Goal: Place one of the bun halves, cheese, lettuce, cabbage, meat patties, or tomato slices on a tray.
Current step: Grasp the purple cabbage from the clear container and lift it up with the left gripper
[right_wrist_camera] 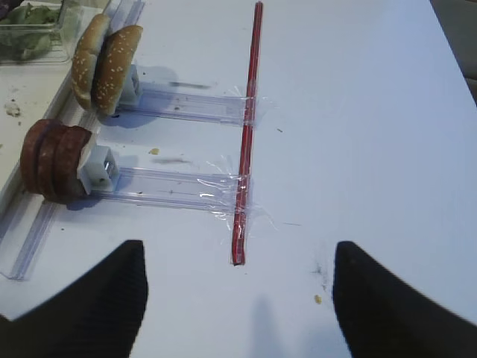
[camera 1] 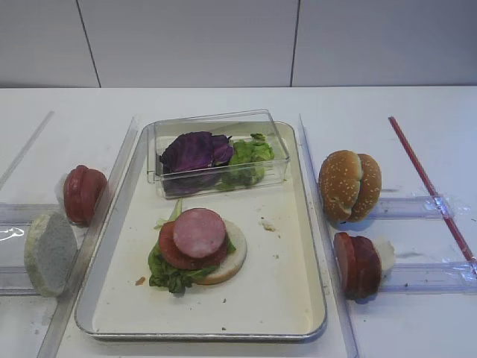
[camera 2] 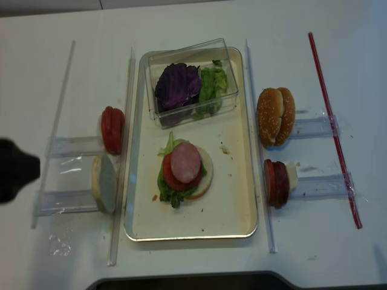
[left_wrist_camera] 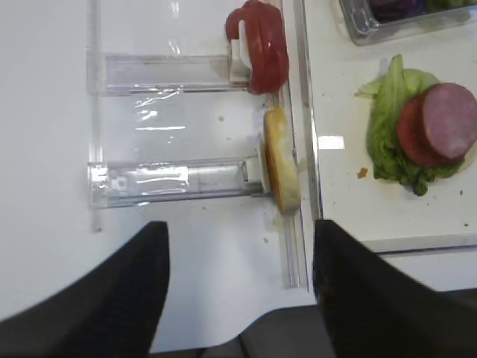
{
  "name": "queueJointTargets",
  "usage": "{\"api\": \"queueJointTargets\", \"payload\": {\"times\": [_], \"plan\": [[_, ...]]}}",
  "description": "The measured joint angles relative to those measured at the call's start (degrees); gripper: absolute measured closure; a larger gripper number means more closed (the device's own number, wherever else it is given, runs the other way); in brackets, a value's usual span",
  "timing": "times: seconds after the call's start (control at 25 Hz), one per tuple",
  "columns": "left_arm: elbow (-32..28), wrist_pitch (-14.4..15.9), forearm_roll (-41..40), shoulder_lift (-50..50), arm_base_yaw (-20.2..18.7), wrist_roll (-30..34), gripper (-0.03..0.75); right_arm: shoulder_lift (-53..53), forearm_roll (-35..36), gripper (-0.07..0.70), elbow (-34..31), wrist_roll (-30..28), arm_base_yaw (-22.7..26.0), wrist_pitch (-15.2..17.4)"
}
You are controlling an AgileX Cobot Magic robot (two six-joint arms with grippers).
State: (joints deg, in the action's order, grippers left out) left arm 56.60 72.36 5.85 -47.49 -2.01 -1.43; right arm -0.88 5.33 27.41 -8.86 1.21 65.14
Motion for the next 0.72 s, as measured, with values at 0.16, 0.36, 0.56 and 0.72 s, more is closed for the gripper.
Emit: {"api": "queueJointTargets", "payload": {"times": [0.16,0.36,0.56,0.72], "plan": [[5.4,-0.12,0.0,-7.88,0.0,0.0,0.31,0.0,0.0,0.101,0.0,0.07,0.0,0.0],[12.33,-0.35,0.0,-16.51,0.0,0.59,0.31,0.0,0.0,0.101,0.0,0.07,0.0,0.0],[18.86,-0.47,0.0,-24.72,0.0,0.84,0.31,0.0,0.0,0.101,0.0,0.07,0.0,0.0],[23.11,-0.58,0.0,-29.99,-0.56,1.43,0.31,0.0,0.0,0.101,0.0,0.07,0.0,0.0]]}}
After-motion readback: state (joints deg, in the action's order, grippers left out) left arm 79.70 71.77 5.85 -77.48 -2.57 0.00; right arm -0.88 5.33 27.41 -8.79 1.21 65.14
